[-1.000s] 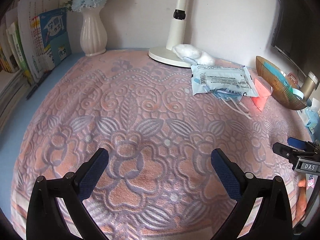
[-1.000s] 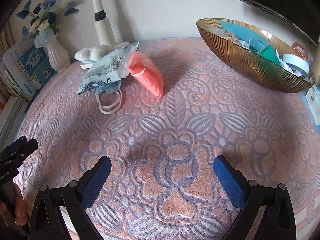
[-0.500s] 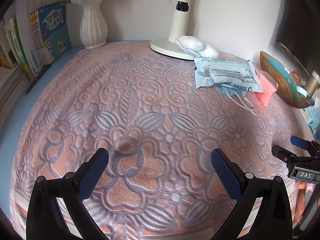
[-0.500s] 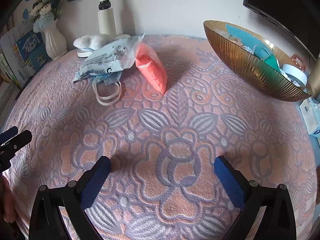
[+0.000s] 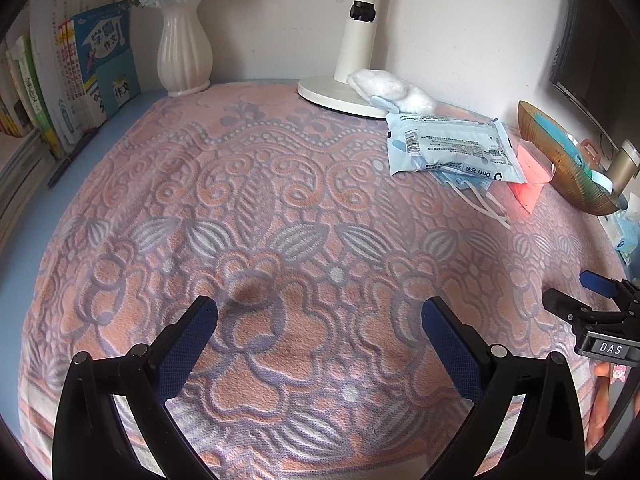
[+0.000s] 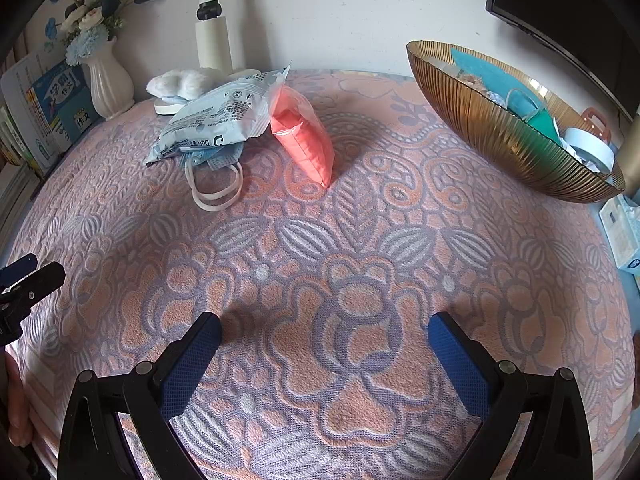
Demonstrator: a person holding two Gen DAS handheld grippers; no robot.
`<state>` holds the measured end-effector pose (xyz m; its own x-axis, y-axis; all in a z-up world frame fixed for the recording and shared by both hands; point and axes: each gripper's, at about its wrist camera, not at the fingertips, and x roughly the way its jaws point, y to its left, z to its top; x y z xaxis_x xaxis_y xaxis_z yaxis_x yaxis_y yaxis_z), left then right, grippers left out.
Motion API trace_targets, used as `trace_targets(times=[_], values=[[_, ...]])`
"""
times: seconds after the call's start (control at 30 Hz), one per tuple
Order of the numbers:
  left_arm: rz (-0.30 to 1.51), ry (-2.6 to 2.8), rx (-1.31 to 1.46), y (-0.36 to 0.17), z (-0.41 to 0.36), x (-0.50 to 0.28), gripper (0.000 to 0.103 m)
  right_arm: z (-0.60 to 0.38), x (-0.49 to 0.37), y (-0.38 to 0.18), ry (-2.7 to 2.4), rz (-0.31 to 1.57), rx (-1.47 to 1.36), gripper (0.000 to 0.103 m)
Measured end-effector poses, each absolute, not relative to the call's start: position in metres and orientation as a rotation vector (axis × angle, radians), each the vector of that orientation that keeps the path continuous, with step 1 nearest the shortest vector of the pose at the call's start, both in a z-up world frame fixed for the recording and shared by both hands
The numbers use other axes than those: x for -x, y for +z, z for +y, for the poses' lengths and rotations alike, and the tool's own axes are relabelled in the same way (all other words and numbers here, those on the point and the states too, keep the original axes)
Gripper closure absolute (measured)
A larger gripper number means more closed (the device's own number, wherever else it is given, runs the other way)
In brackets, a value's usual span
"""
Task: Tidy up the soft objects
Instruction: 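Move both open tools back over the remaining wipes pack and orange pouch, then grasp the orange pouch with the right tool while the left tool grasps the white cotton pad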
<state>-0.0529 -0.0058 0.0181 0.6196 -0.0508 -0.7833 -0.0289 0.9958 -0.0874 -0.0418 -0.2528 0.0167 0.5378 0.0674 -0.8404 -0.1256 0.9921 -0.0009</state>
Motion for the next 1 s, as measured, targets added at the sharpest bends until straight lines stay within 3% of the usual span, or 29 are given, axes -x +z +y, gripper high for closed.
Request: trace_targets(times=[0.27,0.57,0.67,0.83,1.0], values=[[1.020,-0.080,0.108,0.028,-0.001,0.043,0.001,-0.253,0.039,0.016,0.124,1.021,0.070,0.000],[0.971,-0.238,0.252,0.113,0.011,-0.019,0.001,-0.259,0.012,0.026,0.254,1.229,0.046,0.002],[0.942,-0.242,0.356,0.113,0.011,-0.056,0.001,-0.263,-0.009,0.046,0.230,1.137,-0.008,0.011],[0.966,-0.224,0.444,0.083,0.001,-0.119,0.002,-0.252,-0.045,0.050,0.190,1.006,0.037,0.034],[1.007,-0.212,0.472,0.053,-0.011,-0.156,0.005,-0.243,-0.057,0.030,0.224,0.968,0.081,0.040]])
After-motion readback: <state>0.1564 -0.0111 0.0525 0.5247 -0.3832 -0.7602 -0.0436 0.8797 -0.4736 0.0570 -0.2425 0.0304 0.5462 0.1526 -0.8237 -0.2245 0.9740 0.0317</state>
